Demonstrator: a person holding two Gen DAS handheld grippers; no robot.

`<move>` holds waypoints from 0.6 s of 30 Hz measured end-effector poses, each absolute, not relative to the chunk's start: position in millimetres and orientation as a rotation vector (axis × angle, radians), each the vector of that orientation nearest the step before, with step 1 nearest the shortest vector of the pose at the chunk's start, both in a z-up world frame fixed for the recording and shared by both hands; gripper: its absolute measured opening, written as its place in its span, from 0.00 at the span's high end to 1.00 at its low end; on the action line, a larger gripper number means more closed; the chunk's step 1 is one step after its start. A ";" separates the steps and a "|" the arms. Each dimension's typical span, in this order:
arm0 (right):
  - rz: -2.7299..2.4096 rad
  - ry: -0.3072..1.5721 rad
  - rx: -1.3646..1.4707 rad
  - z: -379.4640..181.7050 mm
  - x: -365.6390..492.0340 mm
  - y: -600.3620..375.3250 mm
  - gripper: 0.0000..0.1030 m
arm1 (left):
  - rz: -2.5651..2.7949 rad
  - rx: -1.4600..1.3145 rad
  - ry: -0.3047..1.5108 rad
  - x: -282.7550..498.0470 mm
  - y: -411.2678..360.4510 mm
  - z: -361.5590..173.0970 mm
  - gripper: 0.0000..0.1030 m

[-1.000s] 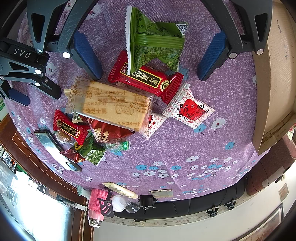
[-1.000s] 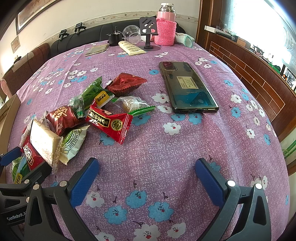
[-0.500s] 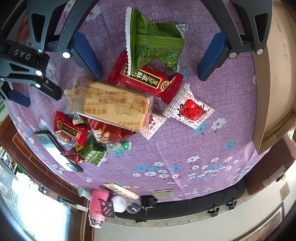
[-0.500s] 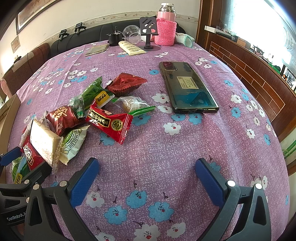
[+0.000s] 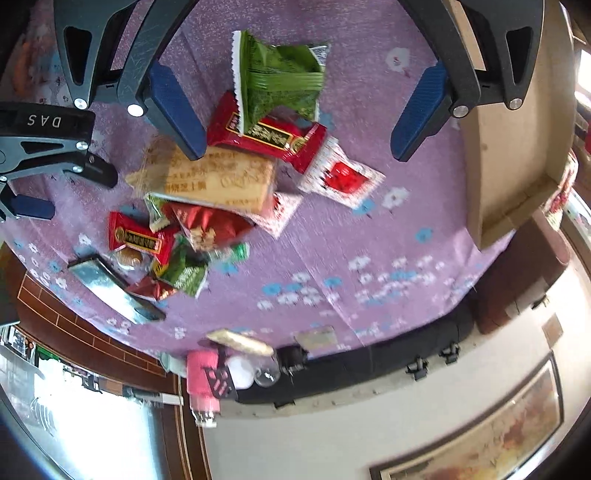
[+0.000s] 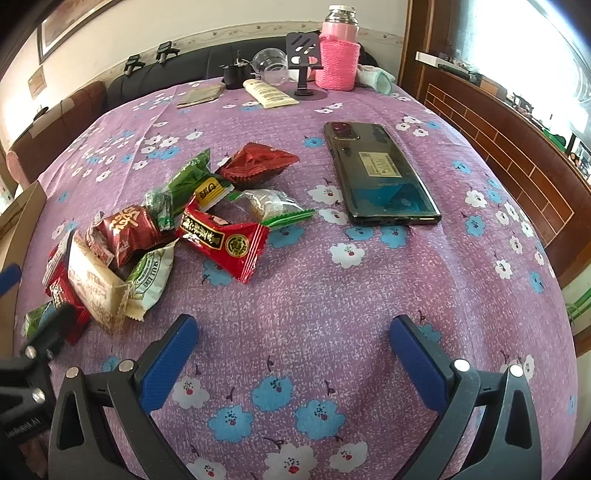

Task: Organize snacks
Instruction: 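Move both grippers toward the snack pile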

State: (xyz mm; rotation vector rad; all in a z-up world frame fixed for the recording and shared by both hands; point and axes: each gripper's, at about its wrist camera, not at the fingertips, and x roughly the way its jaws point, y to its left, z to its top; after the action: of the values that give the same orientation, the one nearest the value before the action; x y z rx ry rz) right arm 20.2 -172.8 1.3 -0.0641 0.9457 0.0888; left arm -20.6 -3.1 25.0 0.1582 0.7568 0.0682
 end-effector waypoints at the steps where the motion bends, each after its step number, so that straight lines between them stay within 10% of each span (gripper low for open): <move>1: 0.092 0.945 -0.066 0.9 20.0 -172.6 0.00 | 0.071 0.162 0.747 -21.6 -2.7 26.4 0.03; 18: 0.098 0.943 -0.067 1.0 19.4 -172.8 0.00 | 0.073 0.154 0.720 -22.9 -0.5 31.4 0.06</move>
State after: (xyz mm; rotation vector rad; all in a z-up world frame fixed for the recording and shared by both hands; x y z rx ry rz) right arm 19.4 -172.8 1.0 -0.0669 0.9431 0.0984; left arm -22.9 -0.5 31.4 0.1536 0.7205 0.0733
